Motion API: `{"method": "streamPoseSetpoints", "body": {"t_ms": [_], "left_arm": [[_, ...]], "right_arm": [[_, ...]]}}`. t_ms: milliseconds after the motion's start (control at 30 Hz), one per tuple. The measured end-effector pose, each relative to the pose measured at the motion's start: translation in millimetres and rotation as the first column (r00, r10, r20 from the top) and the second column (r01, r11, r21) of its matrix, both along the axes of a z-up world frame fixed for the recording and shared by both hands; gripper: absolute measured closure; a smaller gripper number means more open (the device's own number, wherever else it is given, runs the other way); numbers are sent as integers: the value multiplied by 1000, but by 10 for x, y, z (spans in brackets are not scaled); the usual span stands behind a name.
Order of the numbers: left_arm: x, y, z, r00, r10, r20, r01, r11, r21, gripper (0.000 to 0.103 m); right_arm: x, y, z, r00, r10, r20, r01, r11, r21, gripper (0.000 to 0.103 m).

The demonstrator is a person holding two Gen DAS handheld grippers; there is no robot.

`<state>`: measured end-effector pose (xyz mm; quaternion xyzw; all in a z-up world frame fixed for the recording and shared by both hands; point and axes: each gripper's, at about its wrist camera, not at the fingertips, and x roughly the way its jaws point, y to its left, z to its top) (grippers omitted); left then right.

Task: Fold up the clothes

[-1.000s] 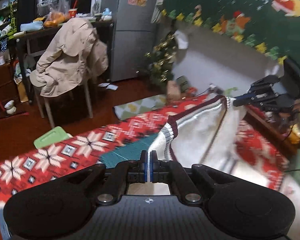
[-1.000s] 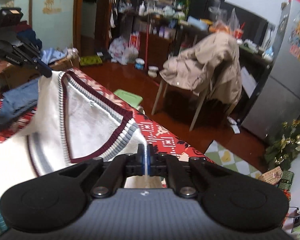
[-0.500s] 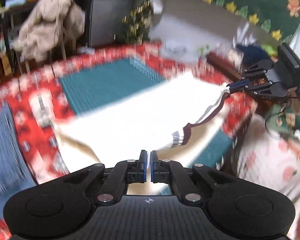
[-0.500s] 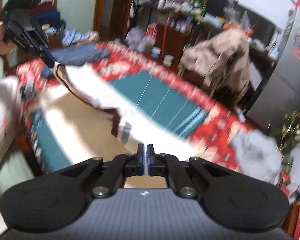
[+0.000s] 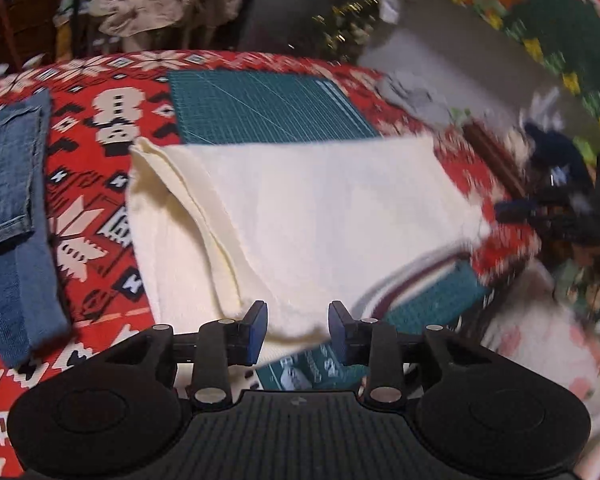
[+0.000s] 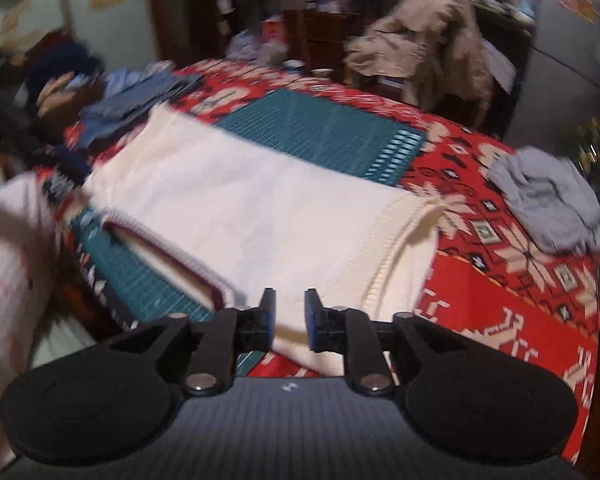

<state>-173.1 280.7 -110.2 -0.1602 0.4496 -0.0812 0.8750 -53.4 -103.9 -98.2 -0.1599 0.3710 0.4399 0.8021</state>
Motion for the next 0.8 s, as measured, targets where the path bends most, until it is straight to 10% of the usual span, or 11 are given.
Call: {"method": "streamPoseSetpoints", "body": {"t_ms": [333,800], "left_arm": [[316,696,-115,932,361,-5,-356,916,-186,70],[803,823,-306,927,369,-63,-374,904,-207,81]], "right_arm": [[786,-244,-32,922,-336,-194,373,905,206,74],[1638,11,-519,828,-438,-350,524,827,204,72]]}}
